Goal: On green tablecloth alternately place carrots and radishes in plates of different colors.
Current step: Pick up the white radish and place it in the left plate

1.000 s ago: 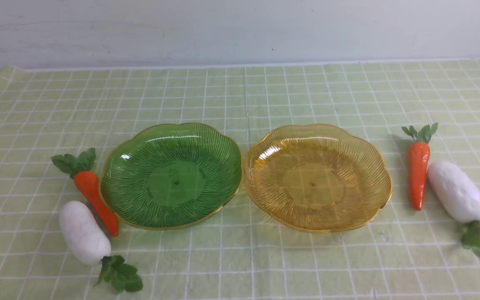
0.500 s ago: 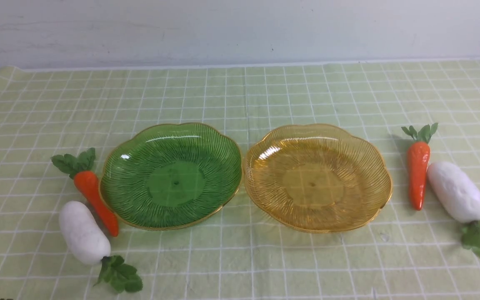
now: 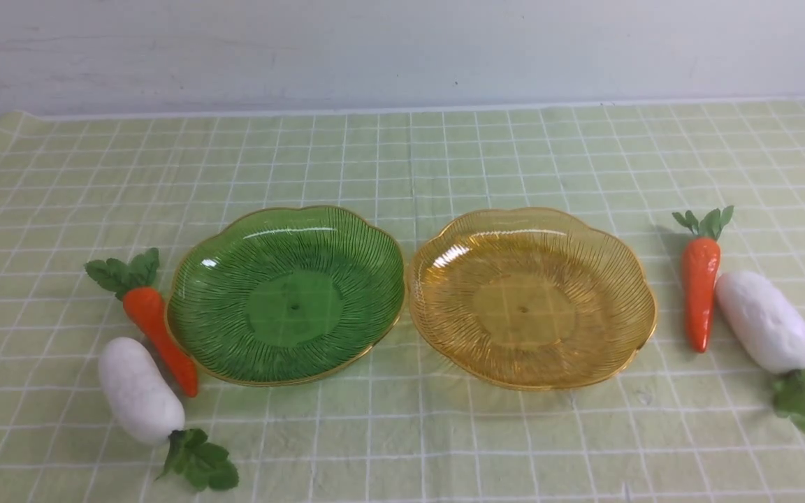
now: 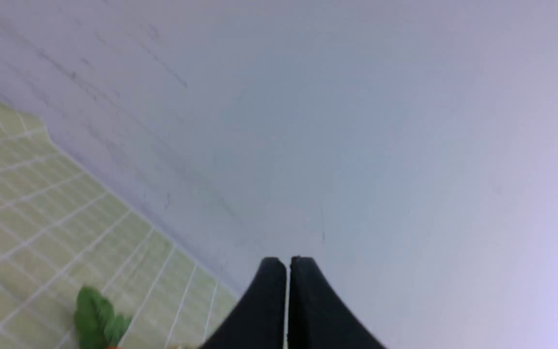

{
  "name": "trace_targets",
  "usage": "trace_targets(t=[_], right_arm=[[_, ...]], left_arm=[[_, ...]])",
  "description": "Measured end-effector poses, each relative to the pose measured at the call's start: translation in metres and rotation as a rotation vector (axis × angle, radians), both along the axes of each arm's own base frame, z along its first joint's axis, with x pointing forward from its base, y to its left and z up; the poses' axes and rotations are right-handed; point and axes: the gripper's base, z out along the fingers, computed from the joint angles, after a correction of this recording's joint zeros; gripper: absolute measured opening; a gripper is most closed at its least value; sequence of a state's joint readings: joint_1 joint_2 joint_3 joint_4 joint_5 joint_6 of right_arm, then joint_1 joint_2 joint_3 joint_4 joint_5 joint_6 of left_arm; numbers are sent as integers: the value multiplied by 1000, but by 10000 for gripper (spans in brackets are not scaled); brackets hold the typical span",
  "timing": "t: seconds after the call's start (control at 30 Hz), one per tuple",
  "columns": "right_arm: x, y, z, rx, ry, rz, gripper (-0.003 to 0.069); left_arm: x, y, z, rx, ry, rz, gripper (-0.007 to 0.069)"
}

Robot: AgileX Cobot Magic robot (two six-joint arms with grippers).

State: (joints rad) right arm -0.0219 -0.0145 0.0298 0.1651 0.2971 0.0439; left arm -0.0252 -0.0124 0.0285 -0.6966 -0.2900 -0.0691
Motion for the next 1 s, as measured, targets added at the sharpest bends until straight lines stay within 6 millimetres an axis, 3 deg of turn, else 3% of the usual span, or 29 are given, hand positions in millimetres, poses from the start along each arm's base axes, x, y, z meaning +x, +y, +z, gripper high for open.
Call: trace_targets(t=[0.07, 0.1, 0.13, 0.2, 0.27, 0.33, 0.37, 0.4, 0.5, 0.53, 0.67, 0.87, 1.0], right_arm=[[0, 1, 4, 122, -47, -7, -13], [1, -1, 12, 342, -134, -26, -13], [1, -1, 14, 364, -151, -30, -13], [0, -4, 20, 569, -221, -50, -13], [0, -6, 23, 644, -257, -62, -13], [0, -7, 24, 632, -271, -68, -13], [0, -7, 24, 608, -274, -70, -13], [0, -7, 24, 602, -274, -70, -13], [0, -7, 24, 604, -275, -73, -13], [0, -7, 24, 606, -273, -73, -13], [-1, 3, 23, 575, -141, 0, -13], [-2, 18, 85, 268, 115, 160, -13], [20, 16, 116, 40, 419, 182, -13]], left_arm=[[-1, 2, 2, -8, -30, 24, -8], [-3, 3, 10, 3, -62, 39, -8], [-4, 3, 14, 10, -73, 37, -8], [-8, -3, 37, 86, -78, -5, -8], [-10, -11, 66, 172, -34, -75, -8], [-2, -23, 83, 289, 121, -190, -8], [10, -32, 93, 382, 298, -303, -8], [12, -33, 94, 399, 324, -315, -8], [56, -43, 92, 476, 790, -531, -8], [61, -43, 93, 483, 831, -543, -8], [120, -38, 69, 513, 1240, -613, -8], [190, -37, 46, 459, 1426, -629, -8], [220, -37, 26, 437, 1501, -648, -8]])
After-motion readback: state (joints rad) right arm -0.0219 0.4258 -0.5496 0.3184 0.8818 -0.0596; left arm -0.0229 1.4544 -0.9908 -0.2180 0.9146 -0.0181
